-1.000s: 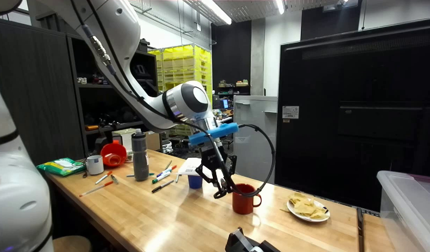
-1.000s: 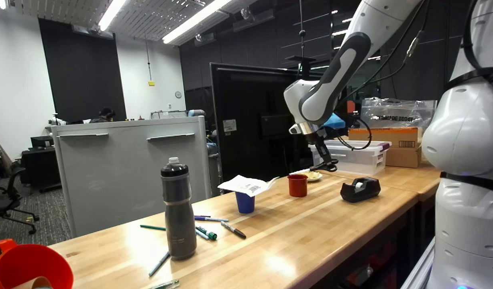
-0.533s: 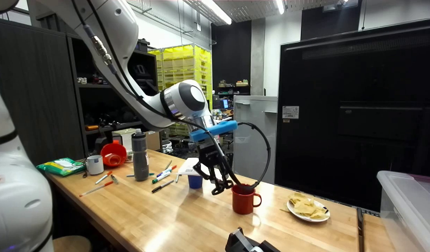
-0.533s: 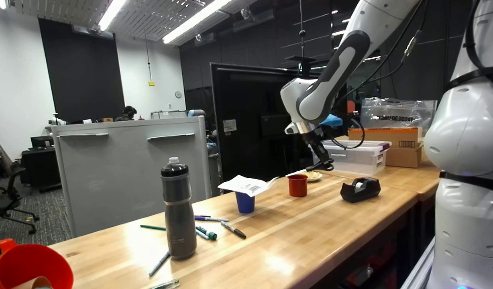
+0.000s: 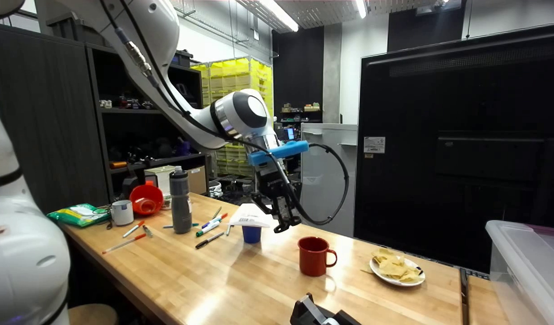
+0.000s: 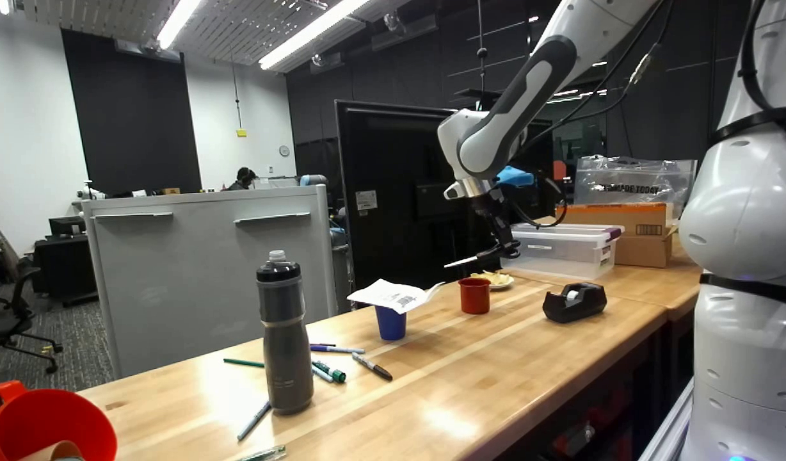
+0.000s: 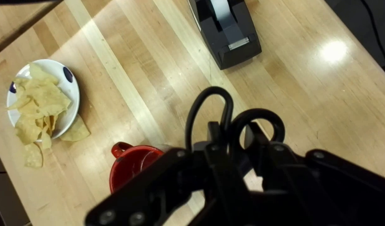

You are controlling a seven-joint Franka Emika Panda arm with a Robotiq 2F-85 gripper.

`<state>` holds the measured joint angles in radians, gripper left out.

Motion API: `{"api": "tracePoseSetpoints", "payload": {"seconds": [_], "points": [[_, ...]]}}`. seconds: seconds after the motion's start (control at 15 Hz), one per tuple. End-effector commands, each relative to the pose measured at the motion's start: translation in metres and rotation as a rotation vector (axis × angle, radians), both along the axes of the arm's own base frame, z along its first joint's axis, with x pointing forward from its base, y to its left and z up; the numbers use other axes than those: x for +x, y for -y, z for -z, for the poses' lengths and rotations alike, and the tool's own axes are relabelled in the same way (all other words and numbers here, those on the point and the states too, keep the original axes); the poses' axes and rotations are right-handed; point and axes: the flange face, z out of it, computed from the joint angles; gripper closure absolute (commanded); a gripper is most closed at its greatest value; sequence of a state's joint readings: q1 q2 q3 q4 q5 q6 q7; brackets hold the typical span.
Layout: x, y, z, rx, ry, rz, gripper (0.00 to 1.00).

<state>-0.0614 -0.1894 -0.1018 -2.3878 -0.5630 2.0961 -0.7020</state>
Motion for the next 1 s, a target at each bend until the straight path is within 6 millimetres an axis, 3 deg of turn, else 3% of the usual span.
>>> {"api": "tracePoseSetpoints", "payload": {"seconds": [0.0,0.53,0.93], "points": [[0.020,-0.015,-0.008,0.020,-0.037,0.017,0.94],[0.063,-0.030,0.023,-0.011,-0.139,0.066,0.94],[0.075,-0.037,0.043,-0.055,-0.142,0.097,0.94]]}}
